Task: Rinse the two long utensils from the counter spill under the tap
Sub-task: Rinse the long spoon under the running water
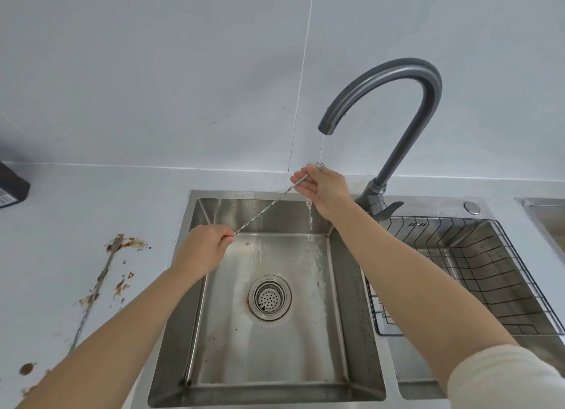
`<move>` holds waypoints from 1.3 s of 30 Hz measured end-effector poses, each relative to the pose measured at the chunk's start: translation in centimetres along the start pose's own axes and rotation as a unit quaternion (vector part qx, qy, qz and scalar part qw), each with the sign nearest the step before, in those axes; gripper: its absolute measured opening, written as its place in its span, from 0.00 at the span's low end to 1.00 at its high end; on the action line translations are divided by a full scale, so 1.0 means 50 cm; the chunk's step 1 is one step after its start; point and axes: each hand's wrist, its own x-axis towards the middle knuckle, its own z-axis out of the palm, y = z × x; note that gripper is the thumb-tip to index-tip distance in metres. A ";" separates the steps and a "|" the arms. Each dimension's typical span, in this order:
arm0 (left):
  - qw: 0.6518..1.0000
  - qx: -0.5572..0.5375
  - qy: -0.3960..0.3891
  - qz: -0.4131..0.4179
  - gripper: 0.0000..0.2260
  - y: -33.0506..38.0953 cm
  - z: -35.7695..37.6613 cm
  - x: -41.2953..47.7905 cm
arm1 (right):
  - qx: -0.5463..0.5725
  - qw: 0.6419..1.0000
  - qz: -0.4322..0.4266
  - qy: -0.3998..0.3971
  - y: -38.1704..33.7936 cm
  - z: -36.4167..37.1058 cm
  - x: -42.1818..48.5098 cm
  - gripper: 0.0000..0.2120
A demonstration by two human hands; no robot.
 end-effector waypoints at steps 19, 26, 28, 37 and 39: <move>0.996 -0.008 0.092 -0.016 0.06 -0.021 0.010 0.002 | 0.092 0.992 0.079 0.030 -0.013 -0.001 0.004 0.16; 0.994 -0.019 0.104 -0.027 0.06 -0.001 0.018 0.007 | 0.094 0.995 0.040 0.011 -0.018 0.000 0.009 0.16; 0.994 -0.021 0.106 -0.025 0.06 0.000 0.018 0.007 | 0.041 0.999 -0.001 0.012 -0.017 0.001 0.010 0.15; 0.994 -0.022 0.110 -0.008 0.06 0.005 0.018 0.006 | 0.031 0.998 -0.062 0.015 -0.015 0.000 0.000 0.07; 0.993 -0.024 0.111 -0.004 0.06 0.010 0.019 0.007 | 0.040 0.998 -0.048 0.023 -0.013 -0.001 0.000 0.07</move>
